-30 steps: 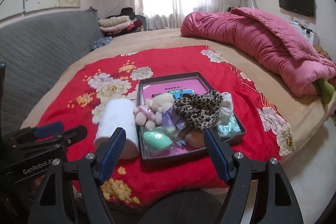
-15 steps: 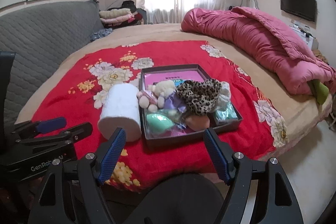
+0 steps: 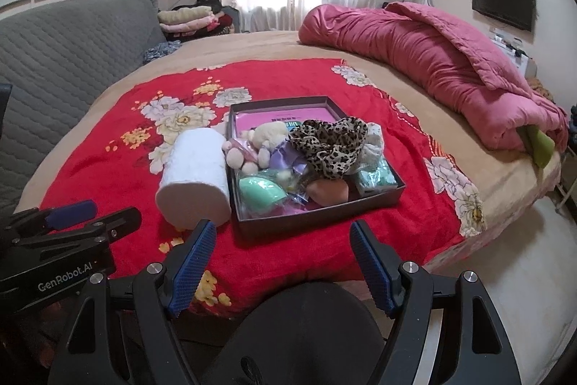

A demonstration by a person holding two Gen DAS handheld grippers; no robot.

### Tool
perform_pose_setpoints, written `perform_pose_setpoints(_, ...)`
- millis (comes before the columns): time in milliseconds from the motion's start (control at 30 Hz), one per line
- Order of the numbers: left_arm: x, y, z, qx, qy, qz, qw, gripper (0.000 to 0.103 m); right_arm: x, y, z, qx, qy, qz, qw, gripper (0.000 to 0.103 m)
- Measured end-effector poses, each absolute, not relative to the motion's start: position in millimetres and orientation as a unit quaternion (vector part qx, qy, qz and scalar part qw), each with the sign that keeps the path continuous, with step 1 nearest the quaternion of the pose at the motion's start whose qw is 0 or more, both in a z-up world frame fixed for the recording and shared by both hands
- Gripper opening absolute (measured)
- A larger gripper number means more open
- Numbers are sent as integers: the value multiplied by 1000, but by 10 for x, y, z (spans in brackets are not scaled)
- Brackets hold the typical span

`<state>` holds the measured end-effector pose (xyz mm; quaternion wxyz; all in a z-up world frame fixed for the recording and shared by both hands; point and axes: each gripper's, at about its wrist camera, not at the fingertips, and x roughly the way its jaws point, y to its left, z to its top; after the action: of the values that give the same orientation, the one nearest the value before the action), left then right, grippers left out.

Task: Organize soft objects

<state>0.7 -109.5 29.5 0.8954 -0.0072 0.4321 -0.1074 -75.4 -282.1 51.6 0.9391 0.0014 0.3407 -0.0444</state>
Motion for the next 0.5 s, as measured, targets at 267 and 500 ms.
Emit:
perform_pose_setpoints(267, 0, -1108, 279, -4, 434, -103, 895, 62, -744, -2809, 501, 2, 345, -45, 937, 78)
perform_pose_setpoints(500, -7, -1110, 274, 0, 434, -101, 895, 62, -746, -2827, 483, 7, 349, -46, 936, 78)
